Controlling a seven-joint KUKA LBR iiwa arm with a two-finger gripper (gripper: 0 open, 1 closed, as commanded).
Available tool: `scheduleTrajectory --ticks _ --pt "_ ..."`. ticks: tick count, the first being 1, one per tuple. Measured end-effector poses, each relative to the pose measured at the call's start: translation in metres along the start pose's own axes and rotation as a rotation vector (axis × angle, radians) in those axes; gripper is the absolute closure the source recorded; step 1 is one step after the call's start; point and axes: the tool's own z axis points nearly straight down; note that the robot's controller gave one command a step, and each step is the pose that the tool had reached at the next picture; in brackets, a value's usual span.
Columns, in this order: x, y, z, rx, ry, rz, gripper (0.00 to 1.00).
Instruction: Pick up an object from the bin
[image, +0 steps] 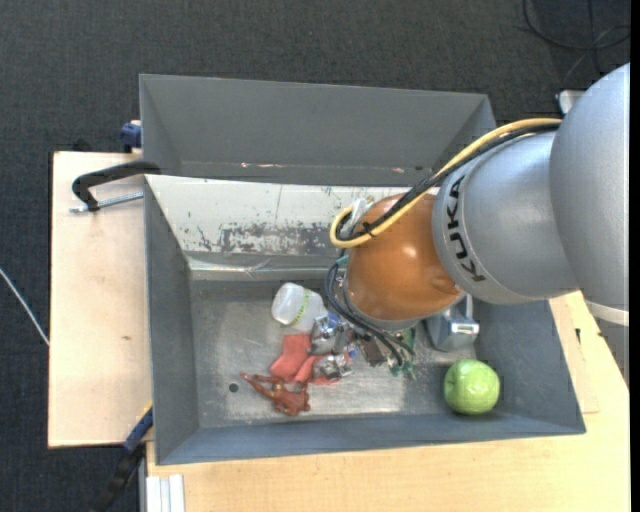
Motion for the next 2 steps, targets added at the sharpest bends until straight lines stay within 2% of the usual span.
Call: scheduleTrajectory --ticks 1,2 --pt "-0.0045 -0.0015 -0.1065 -0.001 0.010 -0.036 1.00" --pt "-0.0044 -0.0015 -0.1064 -0.001 0.010 -0.036 1.00"
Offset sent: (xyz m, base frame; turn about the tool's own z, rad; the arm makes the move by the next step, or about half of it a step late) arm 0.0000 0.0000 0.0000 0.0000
